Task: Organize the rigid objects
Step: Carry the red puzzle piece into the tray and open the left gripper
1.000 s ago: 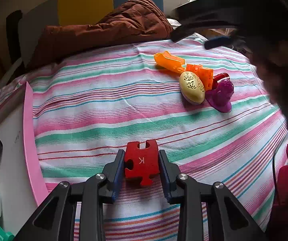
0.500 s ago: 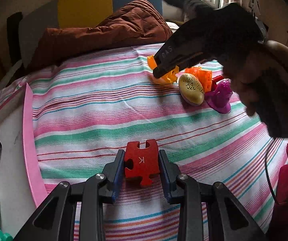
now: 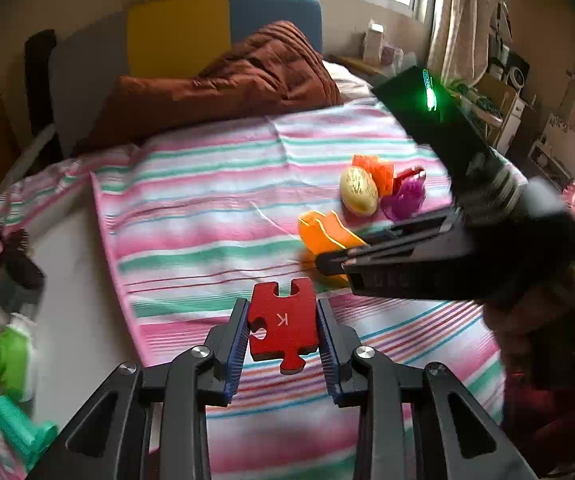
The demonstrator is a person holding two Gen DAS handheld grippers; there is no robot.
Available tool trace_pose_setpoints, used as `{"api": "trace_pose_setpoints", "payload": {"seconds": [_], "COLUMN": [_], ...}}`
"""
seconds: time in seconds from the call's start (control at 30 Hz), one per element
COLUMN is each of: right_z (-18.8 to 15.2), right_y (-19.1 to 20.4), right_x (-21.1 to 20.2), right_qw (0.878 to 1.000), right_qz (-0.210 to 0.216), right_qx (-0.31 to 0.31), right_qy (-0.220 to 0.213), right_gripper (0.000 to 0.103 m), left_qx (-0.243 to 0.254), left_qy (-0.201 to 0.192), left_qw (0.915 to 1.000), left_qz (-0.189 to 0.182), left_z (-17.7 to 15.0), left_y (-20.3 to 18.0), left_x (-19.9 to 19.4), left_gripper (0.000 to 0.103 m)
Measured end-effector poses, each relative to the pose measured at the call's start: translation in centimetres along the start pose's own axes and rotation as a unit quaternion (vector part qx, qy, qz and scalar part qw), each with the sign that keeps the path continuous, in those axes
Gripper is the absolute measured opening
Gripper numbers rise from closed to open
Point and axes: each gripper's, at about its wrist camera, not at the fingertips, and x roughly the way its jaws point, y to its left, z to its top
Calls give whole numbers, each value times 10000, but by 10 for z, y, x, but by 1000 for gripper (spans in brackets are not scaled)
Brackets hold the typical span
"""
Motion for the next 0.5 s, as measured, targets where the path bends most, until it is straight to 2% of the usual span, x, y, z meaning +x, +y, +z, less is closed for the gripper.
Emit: {"api": "trace_pose_setpoints", "payload": {"seconds": [0.07, 0.17, 0.33, 0.5], "right_z": [-3, -6, -4, -3], "right_y": [6, 15, 8, 17], "right_x": [0, 3, -1, 1], "right_qw": [9992, 9973, 9970, 9961], "right_qz": [-359, -601, -604, -669], "right_qx": [-162, -389, -425, -510], "right_qy": [-105, -181, -213, -266], "right_gripper": [26, 26, 26, 26], "left_qx": [-102, -204, -369, -593], "left_qy": [-102, -229, -338, -417], "left_qw": [9999, 9994, 9981, 9960], "left_qz": [46, 144, 353, 517], "left_z": [0, 3, 5, 0], "left_y": [4, 11, 26, 45], "left_x": [-16, -32, -53, -69], "left_gripper": [32, 32, 32, 32]}}
